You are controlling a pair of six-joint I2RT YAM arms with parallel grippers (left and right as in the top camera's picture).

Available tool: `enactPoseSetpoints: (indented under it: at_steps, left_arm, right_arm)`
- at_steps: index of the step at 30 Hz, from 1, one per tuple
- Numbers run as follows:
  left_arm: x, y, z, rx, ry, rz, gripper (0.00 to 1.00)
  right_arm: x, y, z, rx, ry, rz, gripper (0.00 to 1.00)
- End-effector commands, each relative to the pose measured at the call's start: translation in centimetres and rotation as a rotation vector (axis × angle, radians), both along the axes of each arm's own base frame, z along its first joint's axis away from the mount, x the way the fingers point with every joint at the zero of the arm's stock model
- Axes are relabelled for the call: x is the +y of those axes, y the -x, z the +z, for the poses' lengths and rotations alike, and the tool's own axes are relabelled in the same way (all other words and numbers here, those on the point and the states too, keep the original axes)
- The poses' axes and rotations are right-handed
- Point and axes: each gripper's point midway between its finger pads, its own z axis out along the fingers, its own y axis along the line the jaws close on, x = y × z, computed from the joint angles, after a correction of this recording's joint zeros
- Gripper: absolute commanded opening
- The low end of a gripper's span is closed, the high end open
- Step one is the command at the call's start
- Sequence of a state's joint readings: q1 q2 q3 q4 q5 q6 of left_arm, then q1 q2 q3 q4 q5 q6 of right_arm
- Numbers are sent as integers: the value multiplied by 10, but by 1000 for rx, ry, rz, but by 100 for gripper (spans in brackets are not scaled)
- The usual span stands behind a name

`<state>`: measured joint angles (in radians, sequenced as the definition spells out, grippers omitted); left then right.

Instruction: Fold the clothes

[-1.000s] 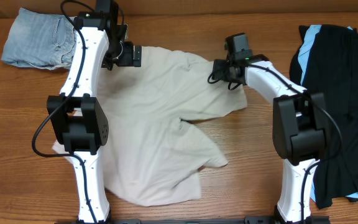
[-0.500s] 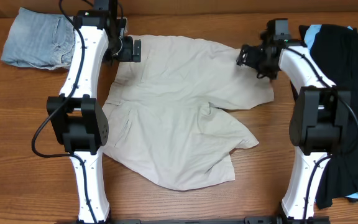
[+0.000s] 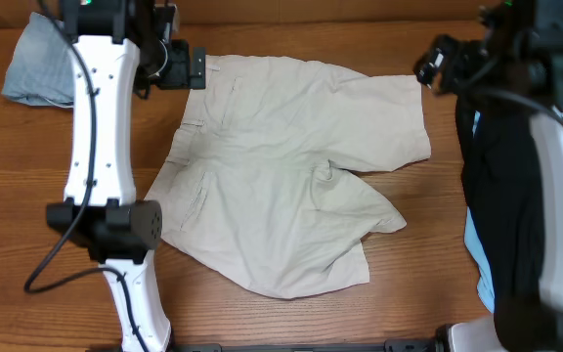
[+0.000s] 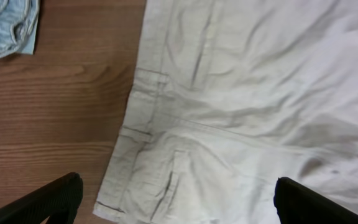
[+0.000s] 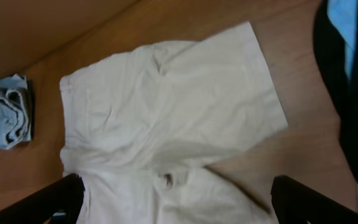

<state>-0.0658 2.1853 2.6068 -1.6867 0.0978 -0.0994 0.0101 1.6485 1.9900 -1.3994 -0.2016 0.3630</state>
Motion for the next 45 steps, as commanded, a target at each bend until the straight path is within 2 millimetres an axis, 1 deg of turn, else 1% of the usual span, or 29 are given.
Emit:
enactPoseSetpoints:
  at_steps: [1, 3, 4, 6, 7, 8, 9, 10, 11, 12, 13, 14, 15, 16, 17, 18, 21, 23, 25, 26, 28, 30, 31, 32, 34, 37, 41, 44, 45]
  left_arm:
    - [-18, 23, 56, -122, 91, -23, 100]
    - [-27, 37, 63, -127, 89, -48, 100]
    - [-29, 44, 64, -121, 74, -55, 100]
    - [-28, 58, 61, -98, 23, -34, 100]
    - [-30, 69, 57, -76, 1, -25, 100]
    - [-32, 76, 55, -63, -8, -34, 100]
    - [-32, 84, 52, -47, -26, -31, 100]
    - [-27, 96, 46, -24, -72, -3, 100]
    - [-24, 99, 44, -17, -93, 12, 100]
    - [-19, 103, 42, -13, -121, 37, 100]
    - [-11, 108, 38, -7, -157, 69, 100]
    - [-10, 110, 35, -2, -164, 72, 100]
    - [-9, 111, 32, 1, -165, 72, 100]
    - [-9, 111, 23, 12, -167, 72, 100]
    - [-10, 108, 13, 20, -170, 71, 100]
    - [-11, 105, 5, 27, -170, 70, 100]
    - [-17, 98, -19, 40, -149, 61, 100]
    - [-25, 91, -42, 47, -118, 47, 100]
    - [-30, 87, -52, 46, -95, 38, 100]
    - [-32, 85, -57, 43, -85, 36, 100]
    - [-33, 83, -61, 38, -83, 36, 100]
    - [-33, 81, -62, 32, -82, 36, 100]
    - [-33, 79, -62, 22, -80, 36, 100]
    - [-33, 78, -61, 19, -79, 37, 100]
    - [-34, 76, -61, 9, -76, 37, 100]
    - [-34, 76, -61, 8, -76, 37, 100]
    - [-34, 76, -61, 8, -76, 37, 100]
    - [-34, 76, -61, 8, -76, 37, 100]
    - [-34, 76, -61, 8, -76, 37, 100]
  right_arm:
    - [-5, 43, 3, 76, 58, -90, 98]
    - [-11, 72, -2, 129, 116, -167, 98]
    - [-11, 85, -6, 147, 135, -193, 98]
    - [-1, 106, -16, 168, 134, -195, 100]
    - [8, 118, -27, 185, 118, -184, 100]
    - [15, 127, -37, 198, 106, -174, 100]
    - [21, 137, -51, 220, 100, -173, 100]
    - [26, 149, -75, 257, 92, -187, 100]
    - [27, 154, -85, 274, 89, -197, 100]
    - [29, 160, -103, 303, 80, -207, 100]
    - [32, 164, -123, 332, 64, -211, 100]
    - [35, 165, -139, 349, 51, -205, 100]
    - [36, 165, -148, 355, 47, -202, 100]
    - [40, 161, -172, 365, 26, -203, 100]
    - [40, 158, -191, 368, 9, -236, 100]
    - [39, 156, -203, 369, -1, -259, 99]
    - [33, 155, -230, 378, -19, -306, 95]
    - [23, 157, -251, 384, -25, -346, 89]
    - [20, 158, -262, 388, -51, -363, 86]
    - [19, 159, -271, 394, -78, -374, 84]
    - [14, 159, -278, 396, -93, -397, 80]
    - [10, 155, -280, 381, -97, -416, 77]
    - [8, 150, -280, 364, -101, -423, 72]
    - [8, 147, -281, 355, -101, -425, 70]
    - [8, 139, -285, 341, -97, -423, 58]
    - [9, 136, -298, 365, -78, -399, 44]
    - [9, 138, -310, 399, -57, -378, 40]
    - [11, 122, -306, 321, -45, -304, 39]
    - [11, 117, -304, 300, -48, -298, 37]
